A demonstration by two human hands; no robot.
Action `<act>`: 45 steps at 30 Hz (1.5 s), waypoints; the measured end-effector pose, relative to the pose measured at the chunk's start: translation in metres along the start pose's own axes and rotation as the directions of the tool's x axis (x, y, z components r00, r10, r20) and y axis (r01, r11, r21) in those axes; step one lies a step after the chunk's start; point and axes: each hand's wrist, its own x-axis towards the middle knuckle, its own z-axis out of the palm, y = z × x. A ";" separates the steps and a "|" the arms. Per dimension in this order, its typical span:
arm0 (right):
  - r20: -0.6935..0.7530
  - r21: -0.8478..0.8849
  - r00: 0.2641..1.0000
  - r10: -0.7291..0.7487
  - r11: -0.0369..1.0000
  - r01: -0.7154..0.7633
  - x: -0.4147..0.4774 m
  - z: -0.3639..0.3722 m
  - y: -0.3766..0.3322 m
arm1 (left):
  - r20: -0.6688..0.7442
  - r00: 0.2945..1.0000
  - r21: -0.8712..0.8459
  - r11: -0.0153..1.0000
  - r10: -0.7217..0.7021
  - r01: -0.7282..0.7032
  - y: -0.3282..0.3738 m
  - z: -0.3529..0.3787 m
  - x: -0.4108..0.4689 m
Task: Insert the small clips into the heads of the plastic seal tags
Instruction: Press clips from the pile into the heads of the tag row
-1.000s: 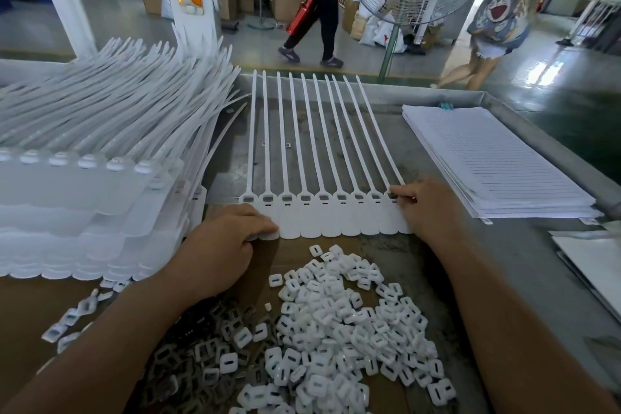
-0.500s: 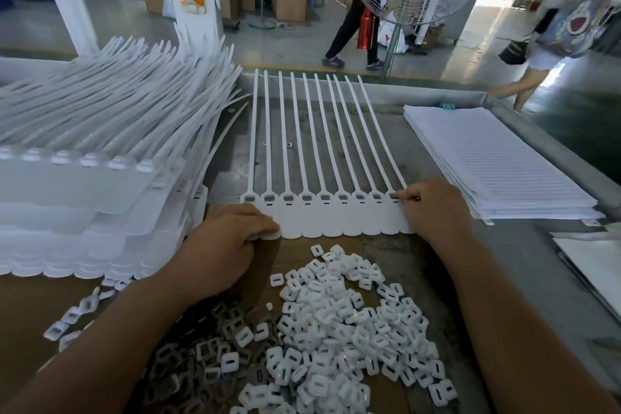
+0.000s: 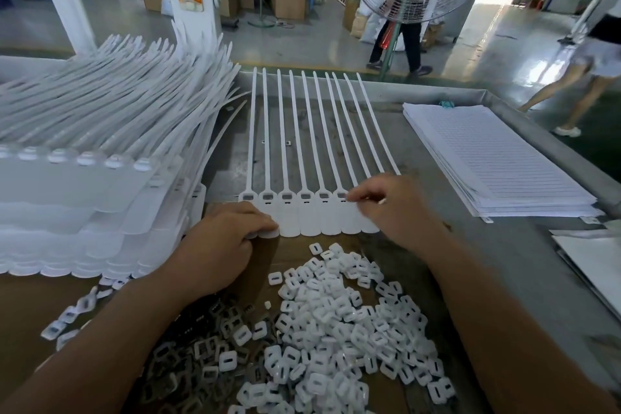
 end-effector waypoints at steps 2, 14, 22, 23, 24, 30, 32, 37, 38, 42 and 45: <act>0.163 0.074 0.979 -0.120 0.991 0.109 -0.009 0.005 -0.026 | 0.004 1.000 -0.002 1.000 -0.001 0.001 0.001 -0.001 0.000; 0.458 0.026 0.829 -0.321 0.937 0.348 -0.044 0.043 -0.084 | -0.029 0.999 -0.022 1.000 0.018 -0.019 0.001 0.000 0.000; 0.451 -0.090 0.801 -0.394 0.873 0.480 -0.044 0.052 -0.087 | -0.032 0.999 -0.030 0.999 0.038 -0.039 0.005 -0.003 0.000; 0.452 -0.102 0.797 -0.401 0.865 0.492 -0.044 0.053 -0.087 | -0.029 0.999 -0.028 0.999 0.042 -0.043 0.005 -0.003 0.000; 0.451 -0.101 0.796 -0.405 0.863 0.496 -0.045 0.053 -0.087 | -0.024 0.999 -0.024 0.999 0.046 -0.047 0.006 -0.003 0.000; 0.437 0.056 0.815 -0.381 0.915 0.399 -0.044 0.045 -0.084 | -0.019 0.999 -0.030 0.999 0.045 -0.045 0.008 -0.005 0.001; 0.381 0.137 0.867 -0.321 0.947 0.291 -0.041 0.038 -0.081 | -0.026 0.998 -0.059 0.997 0.051 -0.053 0.009 -0.006 0.000; 0.195 0.206 0.960 -0.202 0.965 0.161 -0.021 0.019 -0.054 | 0.008 1.000 0.014 1.000 -0.004 0.004 0.006 -0.003 0.003; 0.150 0.199 0.976 -0.161 0.972 0.129 -0.015 0.014 -0.044 | 0.006 1.000 0.024 1.000 -0.013 0.013 0.004 -0.002 0.003; -0.080 0.189 0.991 0.110 0.978 -0.093 0.006 -0.006 0.009 | 0.006 1.000 0.004 1.000 -0.008 0.008 0.003 0.000 0.003; -0.217 0.238 0.923 0.318 0.934 -0.266 0.010 -0.018 0.043 | -0.001 1.000 -0.006 1.000 -0.013 0.013 0.003 0.000 0.003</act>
